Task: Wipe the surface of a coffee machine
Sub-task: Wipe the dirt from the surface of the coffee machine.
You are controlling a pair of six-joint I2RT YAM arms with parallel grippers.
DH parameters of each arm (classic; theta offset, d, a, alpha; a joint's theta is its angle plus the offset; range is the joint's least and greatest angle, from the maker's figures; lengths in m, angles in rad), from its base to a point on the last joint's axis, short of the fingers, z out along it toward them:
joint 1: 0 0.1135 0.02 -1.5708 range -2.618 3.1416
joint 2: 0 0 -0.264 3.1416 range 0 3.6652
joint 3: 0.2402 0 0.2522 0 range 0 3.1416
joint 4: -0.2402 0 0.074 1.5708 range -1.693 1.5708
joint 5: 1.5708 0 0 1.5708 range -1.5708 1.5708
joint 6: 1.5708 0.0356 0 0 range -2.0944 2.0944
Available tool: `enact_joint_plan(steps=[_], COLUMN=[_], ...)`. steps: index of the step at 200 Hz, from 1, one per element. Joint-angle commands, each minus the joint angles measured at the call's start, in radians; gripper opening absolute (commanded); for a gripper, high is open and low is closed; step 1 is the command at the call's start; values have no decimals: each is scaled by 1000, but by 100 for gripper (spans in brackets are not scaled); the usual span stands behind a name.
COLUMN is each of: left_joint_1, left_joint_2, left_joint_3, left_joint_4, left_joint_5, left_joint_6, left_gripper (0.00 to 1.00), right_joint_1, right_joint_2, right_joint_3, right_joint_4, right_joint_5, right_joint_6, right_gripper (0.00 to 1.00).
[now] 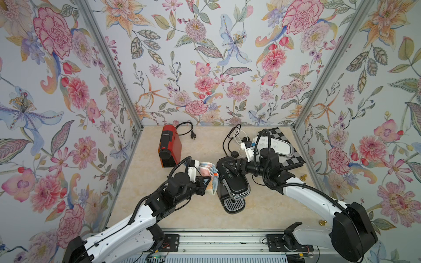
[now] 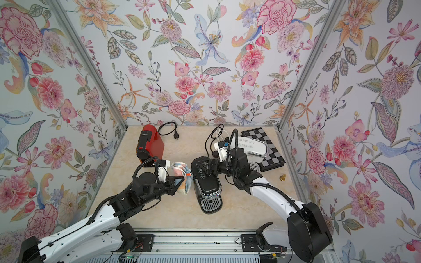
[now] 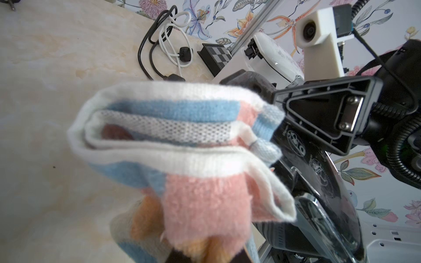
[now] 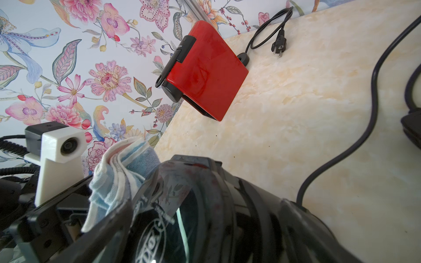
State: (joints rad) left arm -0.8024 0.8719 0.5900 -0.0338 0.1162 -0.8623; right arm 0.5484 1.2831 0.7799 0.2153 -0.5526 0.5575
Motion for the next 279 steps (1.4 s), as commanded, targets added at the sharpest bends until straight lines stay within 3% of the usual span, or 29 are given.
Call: enact_joint_plan(steps=[1, 55, 124, 208, 243, 279], left_joint_1=[26, 142, 143, 127, 127, 127], left_joint_2=[47, 196, 396, 609, 602, 449], left_joint_3=[1, -97, -142, -147, -114, -25], left_joint_4=[36, 236, 415, 488, 502, 420], left_joint_5=[11, 88, 225, 228, 248, 255], left_joint_6=[29, -35, 1, 10, -3, 25], left_gripper=[0, 0, 0, 0, 0, 0], right_joint_1=[31, 30, 27, 24, 22, 21], right_joint_2=[62, 61, 63, 77, 75, 77], right_joint_3=[-56, -71, -74, -70, -73, -74], right_joint_4=[-202, -202, -200, -202, -202, -202], right_joint_5=[-7, -3, -8, -12, -13, -15], right_joint_6=[-29, -26, -26, -26, -25, -24], right_gripper=[100, 100, 100, 100, 100, 100])
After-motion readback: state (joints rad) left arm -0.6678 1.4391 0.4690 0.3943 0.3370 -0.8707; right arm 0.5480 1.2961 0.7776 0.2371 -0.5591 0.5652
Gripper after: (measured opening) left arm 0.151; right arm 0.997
